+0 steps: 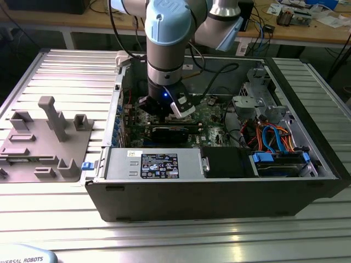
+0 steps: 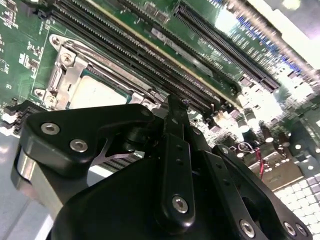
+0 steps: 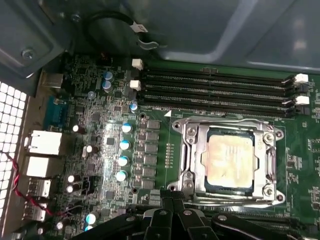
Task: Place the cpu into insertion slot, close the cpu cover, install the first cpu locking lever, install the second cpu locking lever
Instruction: 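Install the second cpu locking lever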
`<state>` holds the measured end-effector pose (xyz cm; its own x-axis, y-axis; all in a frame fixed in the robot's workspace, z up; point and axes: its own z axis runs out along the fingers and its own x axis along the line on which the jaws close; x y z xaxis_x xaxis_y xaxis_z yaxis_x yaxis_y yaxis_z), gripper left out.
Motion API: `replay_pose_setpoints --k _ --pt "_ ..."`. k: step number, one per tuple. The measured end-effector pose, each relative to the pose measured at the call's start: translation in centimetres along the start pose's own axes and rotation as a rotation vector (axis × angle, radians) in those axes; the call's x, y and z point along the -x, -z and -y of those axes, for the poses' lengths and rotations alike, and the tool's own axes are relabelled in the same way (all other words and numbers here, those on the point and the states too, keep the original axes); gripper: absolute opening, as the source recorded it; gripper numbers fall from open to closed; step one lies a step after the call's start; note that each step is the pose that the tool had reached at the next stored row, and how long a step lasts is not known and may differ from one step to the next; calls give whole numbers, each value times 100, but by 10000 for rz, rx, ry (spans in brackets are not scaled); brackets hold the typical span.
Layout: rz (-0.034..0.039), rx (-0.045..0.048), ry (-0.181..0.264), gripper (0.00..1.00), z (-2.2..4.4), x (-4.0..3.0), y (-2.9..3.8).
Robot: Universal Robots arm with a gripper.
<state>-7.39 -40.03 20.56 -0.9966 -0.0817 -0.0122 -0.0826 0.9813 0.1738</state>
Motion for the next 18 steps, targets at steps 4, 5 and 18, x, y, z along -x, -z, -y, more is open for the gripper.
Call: replay_pose_setpoints --k 4,5,18 --pt "-1 0 4 11 -59 -5 -58" --pt "-1 3 5 11 -60 -5 -69" --pt "-41 -57 3 11 -54 102 54"
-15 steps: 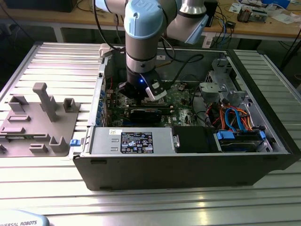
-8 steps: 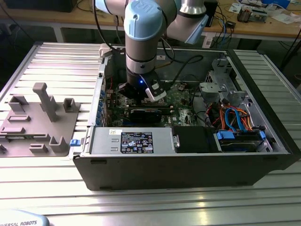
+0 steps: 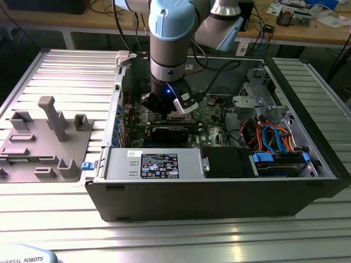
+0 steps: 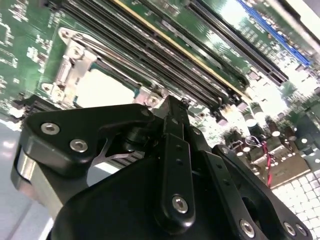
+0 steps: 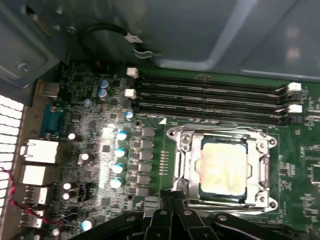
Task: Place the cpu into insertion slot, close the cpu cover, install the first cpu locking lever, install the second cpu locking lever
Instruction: 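Install the second cpu locking lever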
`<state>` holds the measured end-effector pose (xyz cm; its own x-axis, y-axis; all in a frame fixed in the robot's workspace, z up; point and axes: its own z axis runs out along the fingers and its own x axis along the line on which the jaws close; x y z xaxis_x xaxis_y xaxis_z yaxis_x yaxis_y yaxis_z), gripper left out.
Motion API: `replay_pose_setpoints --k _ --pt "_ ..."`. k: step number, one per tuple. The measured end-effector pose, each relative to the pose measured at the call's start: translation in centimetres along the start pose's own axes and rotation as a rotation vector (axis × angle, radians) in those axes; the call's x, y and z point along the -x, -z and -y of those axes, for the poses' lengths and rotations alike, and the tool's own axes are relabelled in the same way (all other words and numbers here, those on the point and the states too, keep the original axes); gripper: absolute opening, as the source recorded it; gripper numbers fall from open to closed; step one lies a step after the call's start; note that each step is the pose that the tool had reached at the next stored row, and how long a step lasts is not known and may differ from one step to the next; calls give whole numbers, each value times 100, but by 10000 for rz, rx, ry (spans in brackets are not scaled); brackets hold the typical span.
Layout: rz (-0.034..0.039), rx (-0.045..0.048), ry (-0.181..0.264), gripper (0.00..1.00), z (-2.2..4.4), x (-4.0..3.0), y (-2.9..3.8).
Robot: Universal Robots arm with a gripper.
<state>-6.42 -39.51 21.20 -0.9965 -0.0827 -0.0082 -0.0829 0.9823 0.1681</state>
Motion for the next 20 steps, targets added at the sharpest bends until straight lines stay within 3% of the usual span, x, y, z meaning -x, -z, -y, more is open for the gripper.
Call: replay_pose_setpoints --k 3,5,12,13,16,19,20 --pt "-97 -68 -16 11 -19 115 -4" --pt "-159 -163 -27 11 -36 176 -8" --pt "-328 -652 -54 11 -172 336 -32" --pt "-365 -775 -60 11 -212 374 -39" --pt "-445 -1025 -74 11 -315 450 -57" --pt "-474 -1191 -79 11 -444 490 -80" --pt "-487 -1337 -83 11 -511 501 -90"
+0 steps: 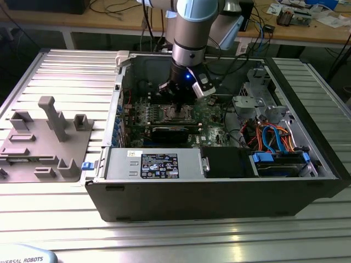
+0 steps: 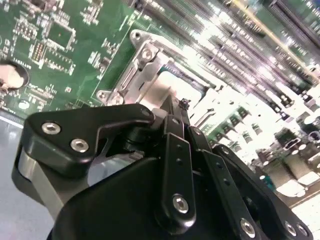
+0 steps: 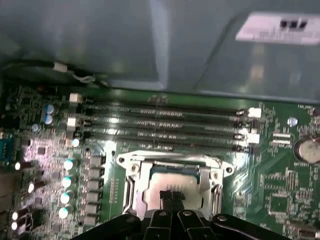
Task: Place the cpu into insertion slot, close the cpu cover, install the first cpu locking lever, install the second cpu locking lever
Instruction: 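Install the second cpu locking lever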
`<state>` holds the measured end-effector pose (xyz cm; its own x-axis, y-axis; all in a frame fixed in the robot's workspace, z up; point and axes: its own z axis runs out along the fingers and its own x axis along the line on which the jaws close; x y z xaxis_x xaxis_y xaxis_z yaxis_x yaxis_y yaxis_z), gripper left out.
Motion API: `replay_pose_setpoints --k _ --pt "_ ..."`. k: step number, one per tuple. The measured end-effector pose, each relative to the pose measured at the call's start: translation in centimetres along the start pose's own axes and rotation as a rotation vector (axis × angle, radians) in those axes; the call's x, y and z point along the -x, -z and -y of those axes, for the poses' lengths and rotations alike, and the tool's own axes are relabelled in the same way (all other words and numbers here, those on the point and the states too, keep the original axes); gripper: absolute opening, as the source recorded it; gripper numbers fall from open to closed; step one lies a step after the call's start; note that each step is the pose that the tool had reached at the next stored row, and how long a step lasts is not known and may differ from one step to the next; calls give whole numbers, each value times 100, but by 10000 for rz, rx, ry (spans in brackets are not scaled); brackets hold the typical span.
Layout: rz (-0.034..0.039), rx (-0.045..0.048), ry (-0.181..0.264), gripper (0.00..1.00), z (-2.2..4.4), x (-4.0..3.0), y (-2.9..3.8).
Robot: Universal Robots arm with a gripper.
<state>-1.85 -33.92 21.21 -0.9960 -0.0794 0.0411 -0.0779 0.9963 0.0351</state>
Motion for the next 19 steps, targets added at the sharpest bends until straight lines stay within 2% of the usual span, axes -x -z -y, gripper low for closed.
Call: replay_pose_setpoints --k 2,3,5,6,12,15,19 --pt "-16 -202 -9 11 -24 2 25" --pt "-20 -242 -10 11 -25 2 43" --pt "-21 -270 -11 11 -27 0 100" --pt "-21 -273 -12 11 -28 -2 144" --pt "-21 -274 -13 11 -34 -9 313" --pt "-21 -276 -13 11 -36 -11 357" --pt "-22 -278 -12 11 -36 -10 357"
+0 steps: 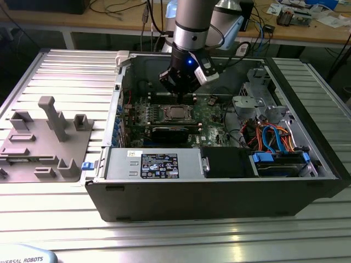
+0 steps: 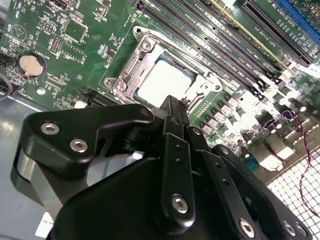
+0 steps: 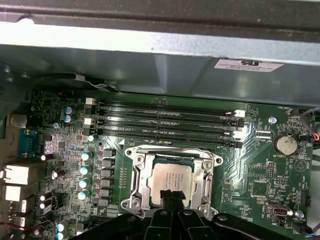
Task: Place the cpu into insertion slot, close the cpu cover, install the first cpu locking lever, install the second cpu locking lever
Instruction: 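Install the second cpu locking lever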
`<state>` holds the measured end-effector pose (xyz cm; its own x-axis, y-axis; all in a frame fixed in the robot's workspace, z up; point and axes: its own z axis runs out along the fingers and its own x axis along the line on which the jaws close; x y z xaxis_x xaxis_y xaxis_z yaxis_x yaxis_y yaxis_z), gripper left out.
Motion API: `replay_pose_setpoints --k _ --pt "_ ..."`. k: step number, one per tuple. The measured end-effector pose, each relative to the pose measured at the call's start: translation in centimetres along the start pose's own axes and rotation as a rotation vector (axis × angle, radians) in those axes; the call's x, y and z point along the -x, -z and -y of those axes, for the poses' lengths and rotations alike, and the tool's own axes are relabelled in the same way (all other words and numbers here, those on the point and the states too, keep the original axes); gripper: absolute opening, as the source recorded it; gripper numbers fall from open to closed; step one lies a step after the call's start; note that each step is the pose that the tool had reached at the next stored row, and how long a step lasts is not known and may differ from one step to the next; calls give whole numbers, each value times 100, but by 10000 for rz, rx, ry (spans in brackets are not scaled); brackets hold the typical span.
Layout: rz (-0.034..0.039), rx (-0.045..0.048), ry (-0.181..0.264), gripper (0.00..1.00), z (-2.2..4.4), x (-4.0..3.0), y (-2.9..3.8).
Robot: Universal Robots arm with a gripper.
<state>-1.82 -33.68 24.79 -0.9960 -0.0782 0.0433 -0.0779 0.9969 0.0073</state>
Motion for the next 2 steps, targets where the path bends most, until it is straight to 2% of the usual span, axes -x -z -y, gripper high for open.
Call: replay_pose_setpoints --k 2 --pt "0 0 0 11 0 0 0"
